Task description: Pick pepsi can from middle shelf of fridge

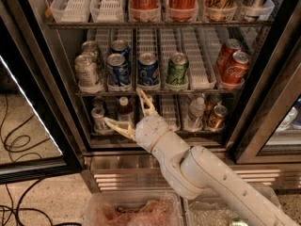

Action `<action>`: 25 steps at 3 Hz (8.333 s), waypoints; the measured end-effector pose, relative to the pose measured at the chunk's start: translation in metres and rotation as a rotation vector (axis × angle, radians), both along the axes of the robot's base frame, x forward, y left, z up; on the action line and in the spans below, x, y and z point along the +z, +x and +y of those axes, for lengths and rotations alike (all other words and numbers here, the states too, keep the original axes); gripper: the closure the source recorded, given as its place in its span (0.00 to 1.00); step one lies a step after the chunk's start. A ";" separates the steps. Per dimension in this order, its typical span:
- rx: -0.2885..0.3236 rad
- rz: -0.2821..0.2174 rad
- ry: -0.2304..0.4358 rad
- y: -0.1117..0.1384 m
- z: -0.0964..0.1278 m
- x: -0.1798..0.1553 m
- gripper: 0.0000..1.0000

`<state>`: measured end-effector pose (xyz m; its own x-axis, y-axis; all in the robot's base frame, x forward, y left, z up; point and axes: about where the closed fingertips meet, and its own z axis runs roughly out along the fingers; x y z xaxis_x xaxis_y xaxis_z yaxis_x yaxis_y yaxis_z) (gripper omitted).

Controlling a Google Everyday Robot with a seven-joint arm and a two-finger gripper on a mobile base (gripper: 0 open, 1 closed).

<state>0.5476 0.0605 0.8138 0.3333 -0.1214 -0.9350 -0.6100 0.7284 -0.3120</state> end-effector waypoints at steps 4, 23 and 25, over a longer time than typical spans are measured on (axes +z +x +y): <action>-0.046 -0.051 -0.052 0.020 0.007 0.012 0.26; -0.337 -0.096 0.201 0.089 0.025 0.032 0.27; -0.384 -0.144 0.177 0.091 0.015 0.037 0.26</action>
Offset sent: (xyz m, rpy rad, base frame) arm 0.0148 0.0059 0.0136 -0.0419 -0.0498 -0.0252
